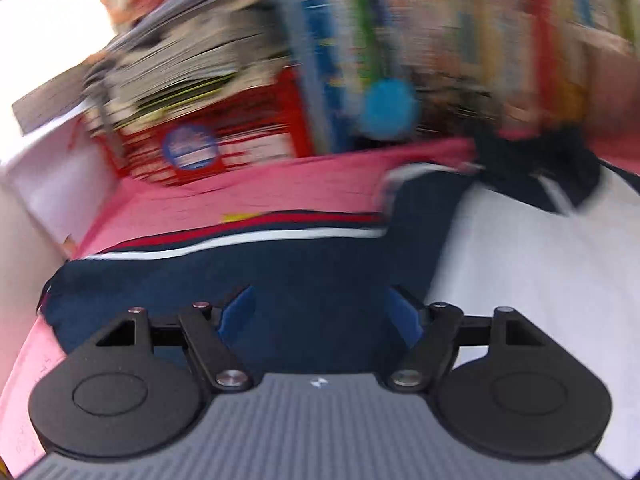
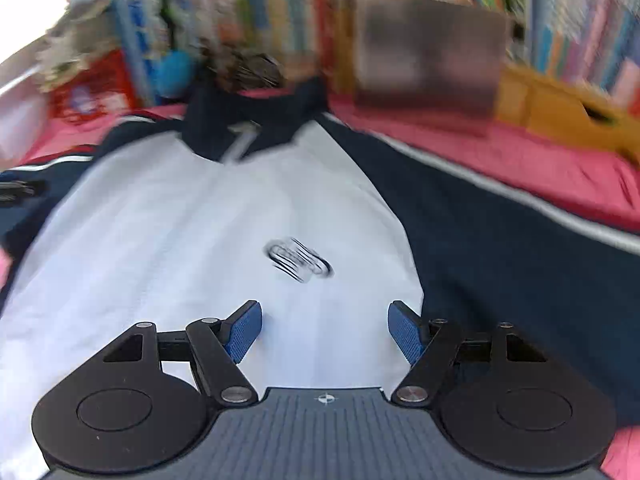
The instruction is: Fold clothes
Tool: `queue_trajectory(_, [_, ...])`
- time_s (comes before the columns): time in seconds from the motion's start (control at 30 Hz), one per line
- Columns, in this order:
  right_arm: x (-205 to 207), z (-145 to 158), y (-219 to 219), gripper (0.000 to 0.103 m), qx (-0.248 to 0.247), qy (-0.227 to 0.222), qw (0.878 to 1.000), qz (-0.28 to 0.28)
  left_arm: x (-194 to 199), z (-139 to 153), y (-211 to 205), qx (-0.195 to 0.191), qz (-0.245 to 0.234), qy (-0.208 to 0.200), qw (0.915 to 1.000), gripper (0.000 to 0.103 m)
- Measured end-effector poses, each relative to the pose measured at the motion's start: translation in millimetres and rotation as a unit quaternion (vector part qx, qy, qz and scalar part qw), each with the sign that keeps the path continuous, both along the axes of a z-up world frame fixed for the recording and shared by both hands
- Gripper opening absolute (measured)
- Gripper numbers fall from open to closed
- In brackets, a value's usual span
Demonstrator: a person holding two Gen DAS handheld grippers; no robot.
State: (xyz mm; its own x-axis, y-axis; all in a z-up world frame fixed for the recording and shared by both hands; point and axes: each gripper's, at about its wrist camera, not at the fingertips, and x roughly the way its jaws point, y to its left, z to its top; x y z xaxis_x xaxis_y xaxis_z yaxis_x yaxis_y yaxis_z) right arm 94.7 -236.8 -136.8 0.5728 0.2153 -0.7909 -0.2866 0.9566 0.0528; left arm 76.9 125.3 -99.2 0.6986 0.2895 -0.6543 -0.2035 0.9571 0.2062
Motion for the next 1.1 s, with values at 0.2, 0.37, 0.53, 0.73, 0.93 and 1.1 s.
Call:
queue_trajectory(0.2, [7.2,-16.2,9.7,0.080,-0.055,-0.004,0.997,-0.046,23.1,-42.9,73.9,0.064,0.053,0.010,0.9965,0.080])
queue_trajectory(0.37, [9.5,-15.5,11.1,0.094,-0.079,-0.013,0.993,-0.084,29.5,-45.7,126.1,0.083,0.099,-0.004,0.9916,0.080])
queue_trajectory(0.53, [13.6,-13.6,8.1,0.101,-0.092,-0.019,0.990,-0.107,36.4,-50.3,175.4,0.113,0.105,-0.008,0.9881,0.089])
queue_trajectory(0.73, [21.7,-4.1,20.8,0.094,-0.129,-0.039,0.985,-0.108,51.4,-38.1,190.9,0.093,0.112,0.018,0.9892,0.081])
queue_trajectory(0.93, [-1.2,15.8,71.8,0.094,-0.047,-0.075,0.996,0.010,9.4,-1.9,126.6,0.032,0.014,-0.035,0.9988,0.081])
queue_trajectory(1.1, [-12.8,1.2,109.8,0.094,0.001,-0.043,0.994,0.096,-27.7,3.9,36.3,-0.008,-0.136,-0.026,0.9903,0.087])
